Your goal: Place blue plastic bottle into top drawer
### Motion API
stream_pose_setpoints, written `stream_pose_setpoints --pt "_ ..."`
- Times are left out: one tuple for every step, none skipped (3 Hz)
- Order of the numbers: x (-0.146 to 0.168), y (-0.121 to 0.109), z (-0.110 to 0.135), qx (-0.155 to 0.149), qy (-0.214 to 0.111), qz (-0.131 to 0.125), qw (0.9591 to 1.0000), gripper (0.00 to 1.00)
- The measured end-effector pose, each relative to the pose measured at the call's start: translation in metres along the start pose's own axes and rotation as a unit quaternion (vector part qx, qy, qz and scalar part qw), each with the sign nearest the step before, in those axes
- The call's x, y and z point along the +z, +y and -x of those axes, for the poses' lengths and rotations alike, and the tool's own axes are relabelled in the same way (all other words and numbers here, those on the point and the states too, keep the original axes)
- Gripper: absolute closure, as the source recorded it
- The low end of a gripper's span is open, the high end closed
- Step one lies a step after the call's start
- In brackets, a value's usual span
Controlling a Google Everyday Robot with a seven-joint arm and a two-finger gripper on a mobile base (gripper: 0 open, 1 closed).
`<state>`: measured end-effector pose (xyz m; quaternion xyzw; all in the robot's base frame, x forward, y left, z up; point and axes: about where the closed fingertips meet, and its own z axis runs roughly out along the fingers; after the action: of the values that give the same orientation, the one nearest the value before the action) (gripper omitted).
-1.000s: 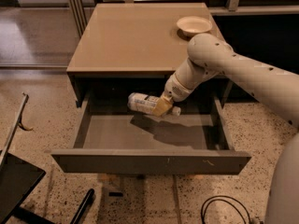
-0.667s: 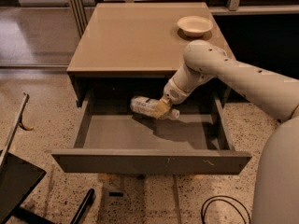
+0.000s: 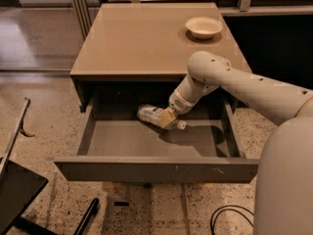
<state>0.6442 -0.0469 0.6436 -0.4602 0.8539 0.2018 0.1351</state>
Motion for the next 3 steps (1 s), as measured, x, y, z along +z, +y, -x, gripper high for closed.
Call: stream_pose_setpoints --pt "0.0027 0.0002 -0.0006 -0.005 -0.005 -0.003 1.0 0.38" --pt "0.0027 0.0002 -0.0006 -0.005 -0.005 -0.003 1.0 0.15" --pt "0.0028 0.0002 -0.0006 -0.005 -0.005 -0.003 1.0 0.0"
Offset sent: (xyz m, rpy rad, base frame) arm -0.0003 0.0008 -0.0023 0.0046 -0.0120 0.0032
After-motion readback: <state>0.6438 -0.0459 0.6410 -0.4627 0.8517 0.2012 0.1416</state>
